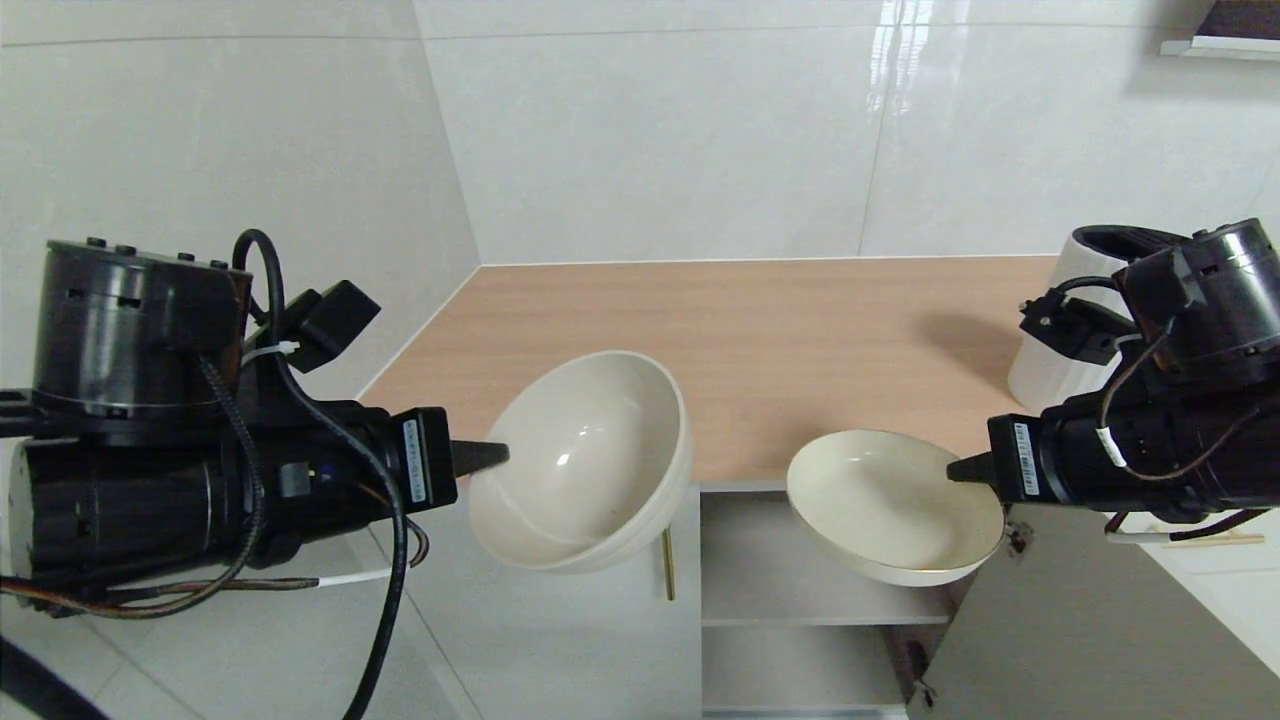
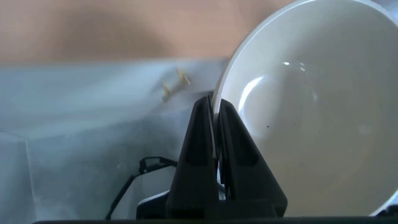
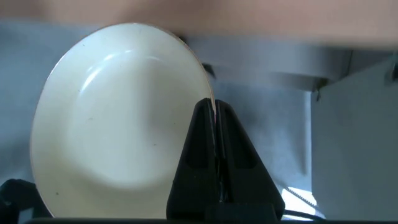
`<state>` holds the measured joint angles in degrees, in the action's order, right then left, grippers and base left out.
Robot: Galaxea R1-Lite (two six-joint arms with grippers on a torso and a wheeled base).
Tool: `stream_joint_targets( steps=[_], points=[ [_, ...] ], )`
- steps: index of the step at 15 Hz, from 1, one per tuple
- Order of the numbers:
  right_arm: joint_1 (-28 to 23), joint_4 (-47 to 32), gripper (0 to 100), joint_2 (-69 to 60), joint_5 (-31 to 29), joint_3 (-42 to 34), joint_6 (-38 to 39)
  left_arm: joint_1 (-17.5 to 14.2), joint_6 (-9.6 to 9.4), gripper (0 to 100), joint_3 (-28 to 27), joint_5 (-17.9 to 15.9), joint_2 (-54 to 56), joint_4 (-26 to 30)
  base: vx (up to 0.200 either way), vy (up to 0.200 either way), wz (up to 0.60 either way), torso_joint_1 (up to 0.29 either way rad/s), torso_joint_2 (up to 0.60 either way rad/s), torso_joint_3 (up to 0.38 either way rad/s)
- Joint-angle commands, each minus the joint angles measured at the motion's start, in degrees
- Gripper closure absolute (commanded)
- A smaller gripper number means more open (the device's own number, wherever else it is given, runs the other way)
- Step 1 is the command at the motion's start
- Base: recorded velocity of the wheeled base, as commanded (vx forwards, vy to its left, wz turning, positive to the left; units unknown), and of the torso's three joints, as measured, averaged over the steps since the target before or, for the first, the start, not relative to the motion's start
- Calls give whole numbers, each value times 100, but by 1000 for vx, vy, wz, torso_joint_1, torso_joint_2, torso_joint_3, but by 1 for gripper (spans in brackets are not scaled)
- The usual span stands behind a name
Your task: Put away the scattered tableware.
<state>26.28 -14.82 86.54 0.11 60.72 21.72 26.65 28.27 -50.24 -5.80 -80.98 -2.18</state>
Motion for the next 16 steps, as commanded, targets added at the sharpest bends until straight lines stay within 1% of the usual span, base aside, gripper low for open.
stream_joint_targets(
  steps=[1,4,6,10,12,14,16],
  points=[
    [-9,-3,100,38,7,1,-1,-2,3,100,5,0,-40,-2,-200,0,0,-12,-7,2],
    [-9,-3,100,47,-29,-78,-28,-2,-6,100,5,0,-23,-2,0,0,0,0,0,0],
    [-9,155,100,56,-37,-113,-37,-2,-6,100,5,0,-14,7,0,0,0,0,0,0],
    [-9,190,100,65,-37,-131,-37,-2,3,100,5,0,-23,-2,0,0,0,0,0,0],
    [-9,305,100,65,-37,-254,-81,-2,3,100,5,0,-32,-2,0,0,0,0,0,0],
    [-9,507,100,65,-81,-377,-133,-2,-6,100,5,0,-40,-2,0,0,0,-100,222,117],
    [-9,665,100,73,-108,-474,-168,-2,-6,100,5,0,-40,-2,0,0,0,-185,437,234]
  ],
)
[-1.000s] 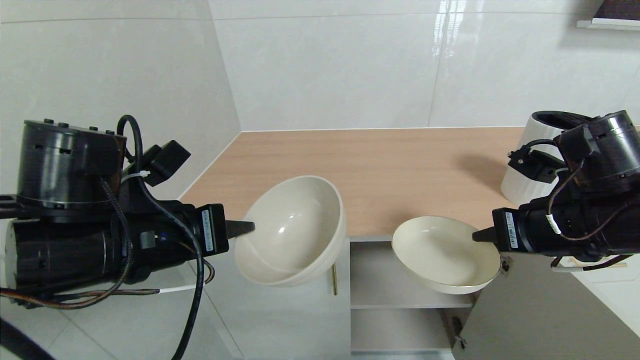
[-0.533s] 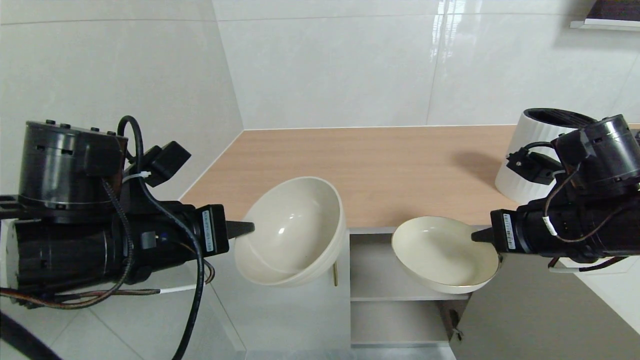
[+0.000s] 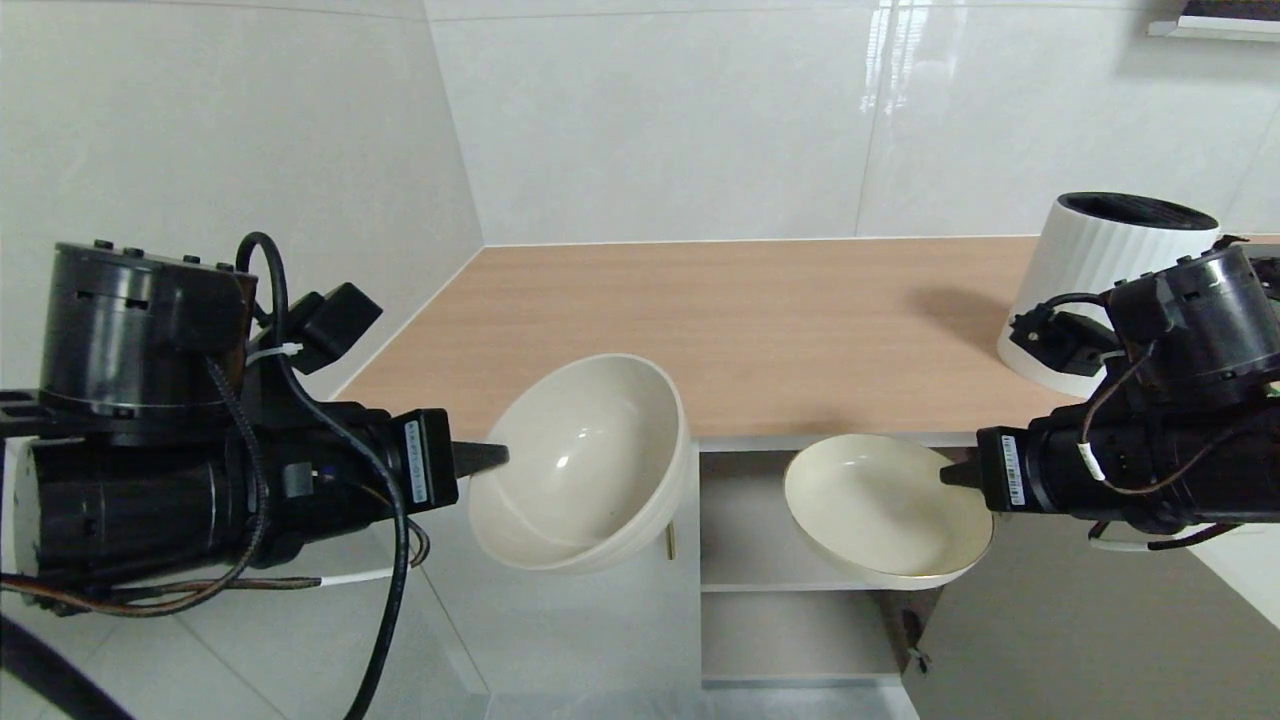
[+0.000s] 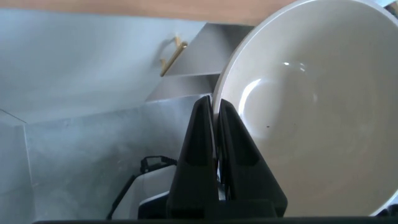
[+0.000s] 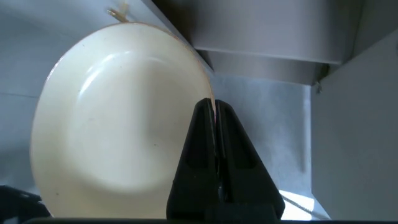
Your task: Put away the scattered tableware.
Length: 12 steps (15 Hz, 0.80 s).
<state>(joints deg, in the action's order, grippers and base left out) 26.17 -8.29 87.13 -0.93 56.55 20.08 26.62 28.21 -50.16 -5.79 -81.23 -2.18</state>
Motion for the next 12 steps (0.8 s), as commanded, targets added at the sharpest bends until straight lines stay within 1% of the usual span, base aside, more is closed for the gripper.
stream_joint_targets(
  steps=[1,12],
  points=[
    [2,47,100,24,-4,-65,-4,-8,0,100,-2,-1,-16,-2,0,0,0,-203,466,261],
    [2,143,100,59,-4,-118,-4,-8,9,100,-2,-1,-42,-2,0,0,0,-198,477,273]
  ],
)
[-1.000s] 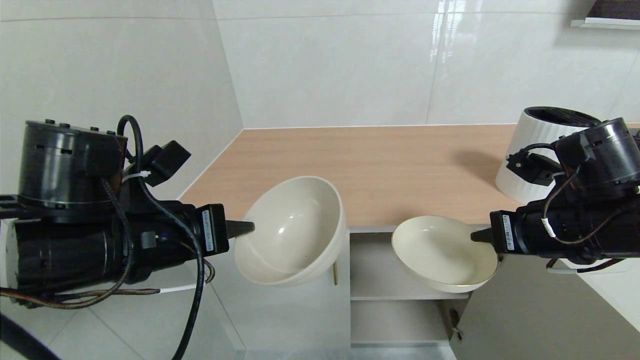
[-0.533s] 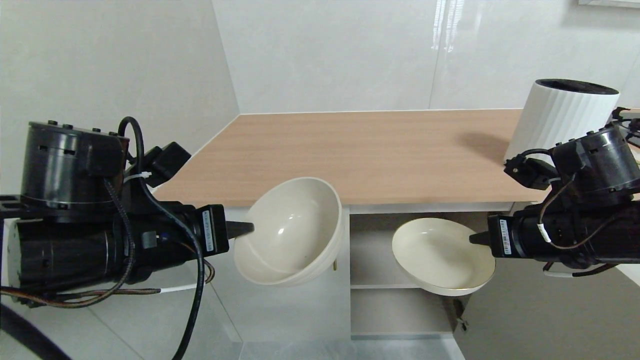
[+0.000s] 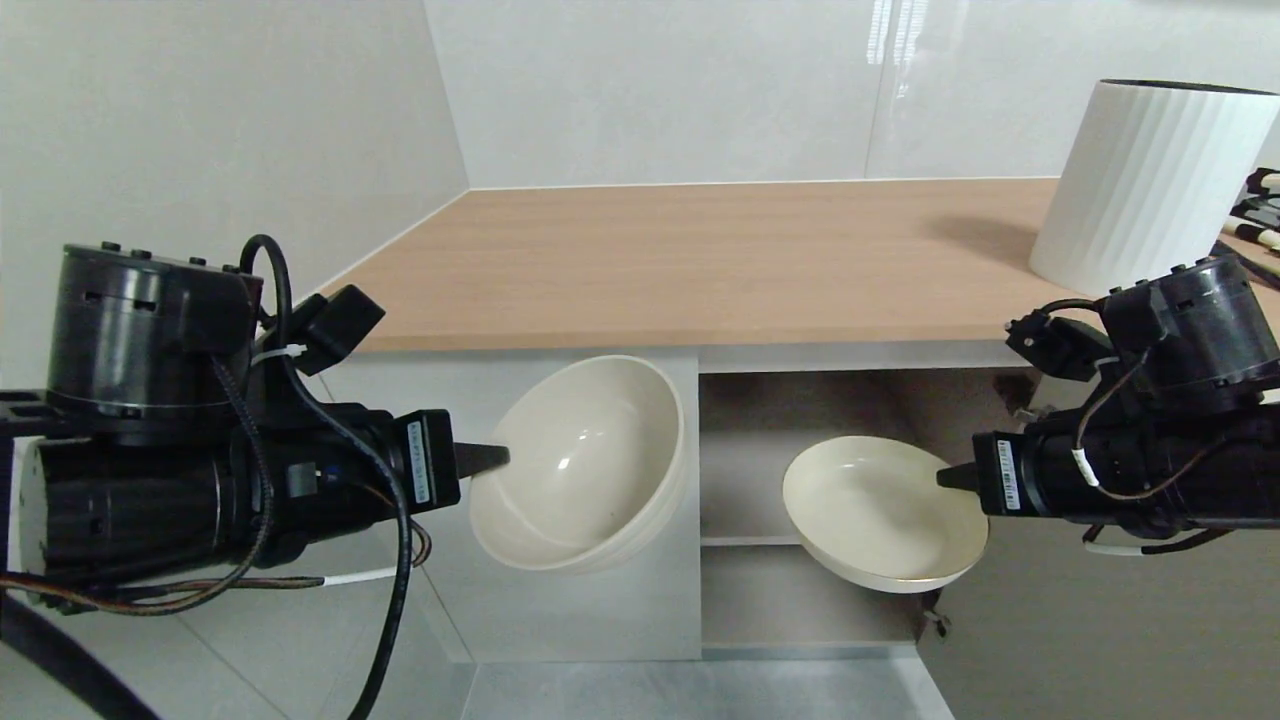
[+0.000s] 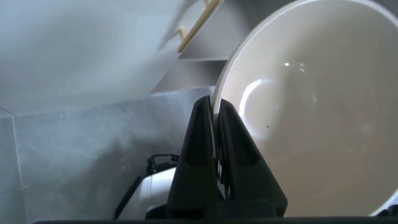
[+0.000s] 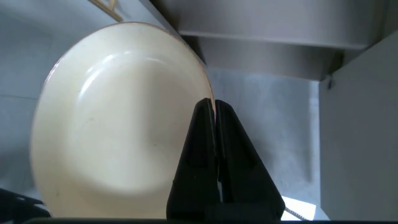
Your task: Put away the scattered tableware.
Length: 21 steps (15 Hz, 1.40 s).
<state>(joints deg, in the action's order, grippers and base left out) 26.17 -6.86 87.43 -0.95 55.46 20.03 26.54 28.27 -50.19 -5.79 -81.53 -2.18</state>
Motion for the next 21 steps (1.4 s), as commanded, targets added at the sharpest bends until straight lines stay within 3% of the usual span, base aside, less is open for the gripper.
stream_joint_targets(
  steps=[1,6,15,19,21],
  points=[
    [2,1,100,28,-2,-8,1,0,3,100,0,-1,-12,-2,0,0,0,-168,456,295],
    [2,80,100,28,-10,-44,1,0,3,100,0,-1,-12,-2,0,0,0,-144,424,278],
    [2,185,100,846,-10,-52,-122,0,3,100,0,-1,-65,-2,0,0,0,-10,38,22],
    [-244,1855,100,2489,-213,36,-104,-8,3,100,0,-1,-91,-2,0,0,0,0,0,0],
    [-244,2224,100,3025,-520,106,-87,-26,3,100,0,-1,-100,-2,0,0,0,0,0,0]
  ],
)
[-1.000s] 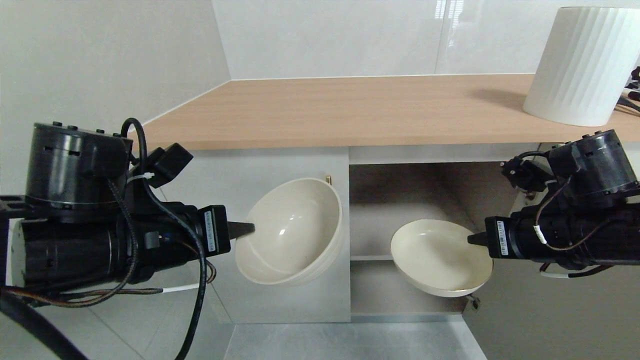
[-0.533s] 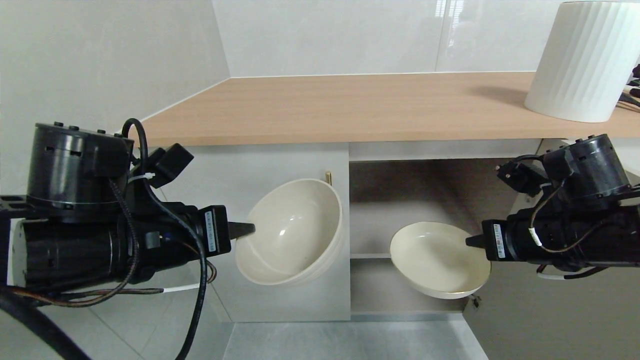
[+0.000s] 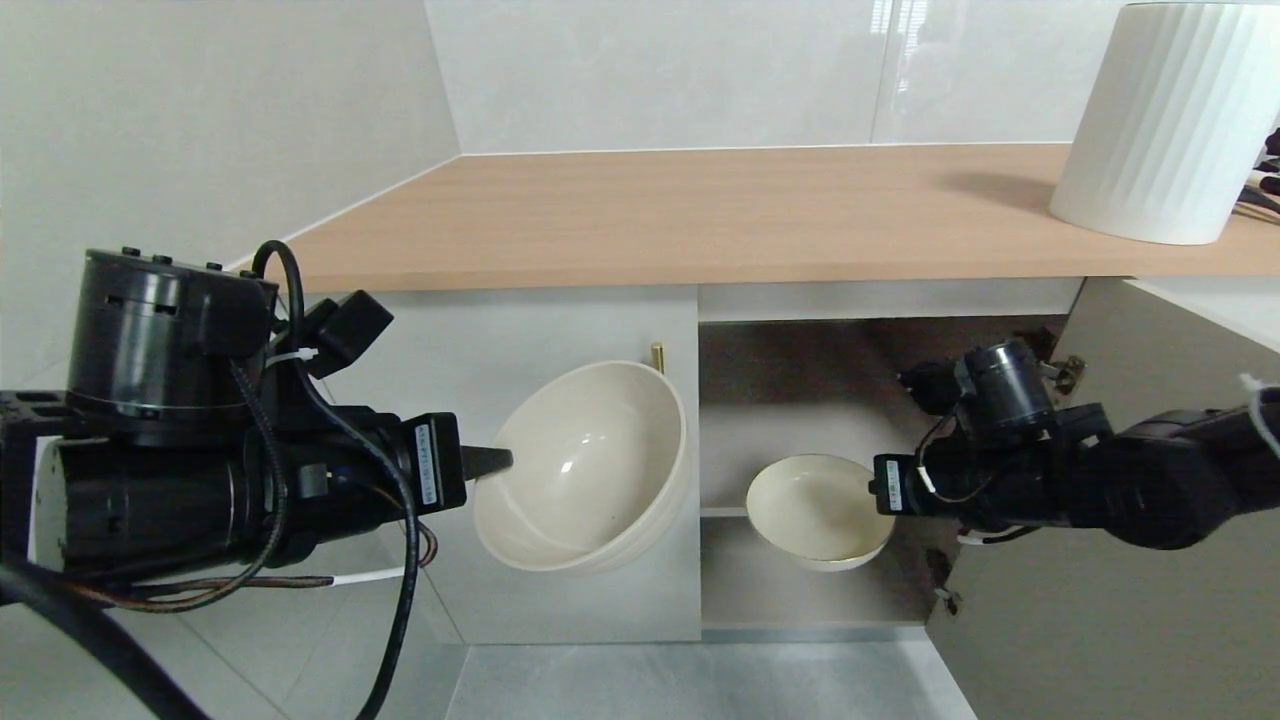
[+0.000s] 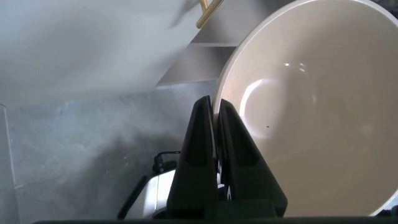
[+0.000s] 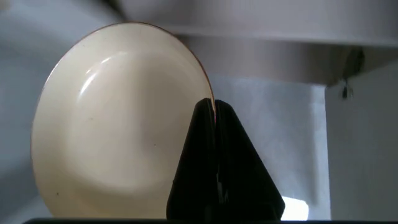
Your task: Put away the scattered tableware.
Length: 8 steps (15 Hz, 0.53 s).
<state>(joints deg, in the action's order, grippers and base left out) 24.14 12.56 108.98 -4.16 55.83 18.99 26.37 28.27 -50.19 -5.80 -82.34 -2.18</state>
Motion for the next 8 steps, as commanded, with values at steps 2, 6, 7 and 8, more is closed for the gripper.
stream_joint_targets(
  steps=[2,6,7,8],
  points=[
    [-41,546,100,1055,-375,33,26,-9,3,100,0,0,-63,-2,0,0,0,0,0,0],
    [-76,1232,100,1494,-621,77,69,-9,3,100,0,0,-81,-2,0,0,0,0,0,0],
    [-102,1311,100,1556,-683,86,96,-9,3,100,0,0,-81,-2,0,0,0,0,0,0],
    [-181,1504,100,1767,-753,244,122,-9,3,100,0,0,-90,-2,0,0,0,0,0,0]
  ],
)
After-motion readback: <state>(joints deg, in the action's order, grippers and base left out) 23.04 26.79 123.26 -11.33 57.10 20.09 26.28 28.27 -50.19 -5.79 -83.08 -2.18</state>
